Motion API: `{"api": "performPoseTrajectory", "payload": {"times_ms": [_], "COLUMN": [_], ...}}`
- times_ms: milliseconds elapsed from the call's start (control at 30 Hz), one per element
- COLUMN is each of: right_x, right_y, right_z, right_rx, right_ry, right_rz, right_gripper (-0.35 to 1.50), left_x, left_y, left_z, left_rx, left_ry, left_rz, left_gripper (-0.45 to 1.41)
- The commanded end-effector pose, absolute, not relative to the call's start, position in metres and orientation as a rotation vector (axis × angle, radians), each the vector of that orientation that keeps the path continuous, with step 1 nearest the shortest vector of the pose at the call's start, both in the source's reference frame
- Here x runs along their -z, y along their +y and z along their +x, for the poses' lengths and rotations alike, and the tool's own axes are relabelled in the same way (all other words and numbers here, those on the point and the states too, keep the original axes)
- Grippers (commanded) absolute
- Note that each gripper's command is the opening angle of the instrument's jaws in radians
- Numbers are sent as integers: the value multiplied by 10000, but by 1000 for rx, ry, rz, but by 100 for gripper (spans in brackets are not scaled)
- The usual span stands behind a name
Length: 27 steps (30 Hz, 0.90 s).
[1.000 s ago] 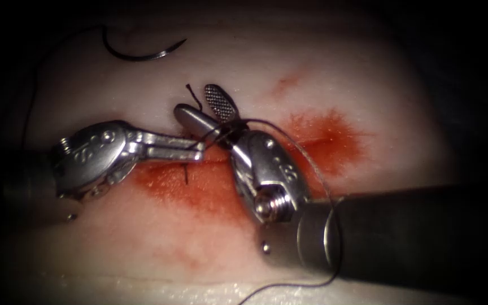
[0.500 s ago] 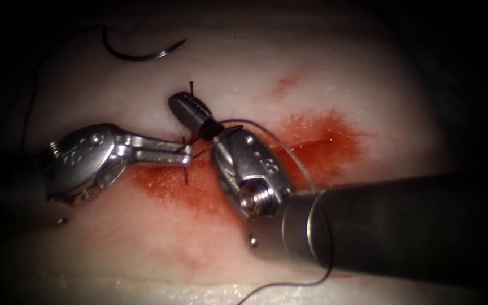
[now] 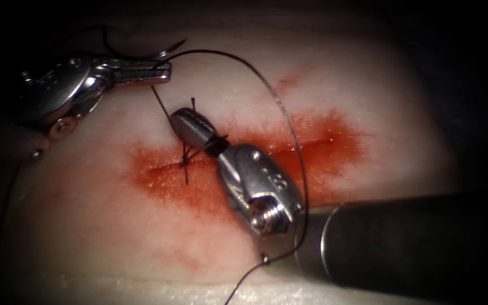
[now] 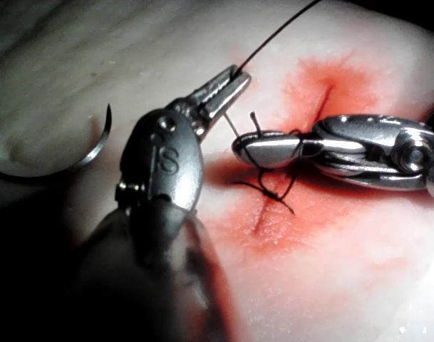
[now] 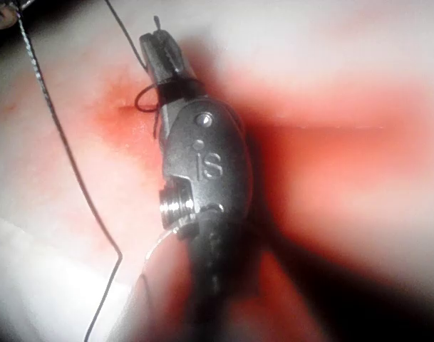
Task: Wound Closure
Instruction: Pull downward on tail with right jaws while pulling upward on long working end with left needle driver
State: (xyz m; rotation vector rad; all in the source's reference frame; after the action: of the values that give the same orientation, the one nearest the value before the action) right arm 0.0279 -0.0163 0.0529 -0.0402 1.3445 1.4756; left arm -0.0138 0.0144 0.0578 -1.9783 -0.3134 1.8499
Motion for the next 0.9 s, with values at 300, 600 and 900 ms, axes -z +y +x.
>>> {"api": "performPoseTrajectory", "payload": {"times_ms": [300, 600, 900], "right_x": [-524, -515, -513], "right_y": [-187, -202, -212], "right_z": [289, 287, 289], "right_rx": [-1447, -1422, -1406], "right_ry": [1336, 1300, 1284], "right_rz": [-54, -48, -46], "right_gripper": [-35, -35, -35], "left_x": [-614, -639, -648], "left_y": [181, 217, 238], "left_z": [-149, -158, -160], "left_rx": [-1923, -1946, -1954], "left_ry": [-259, -200, -158], "left_rz": [-1880, -1828, -1802], "left_gripper": [-45, -45, -45]}}
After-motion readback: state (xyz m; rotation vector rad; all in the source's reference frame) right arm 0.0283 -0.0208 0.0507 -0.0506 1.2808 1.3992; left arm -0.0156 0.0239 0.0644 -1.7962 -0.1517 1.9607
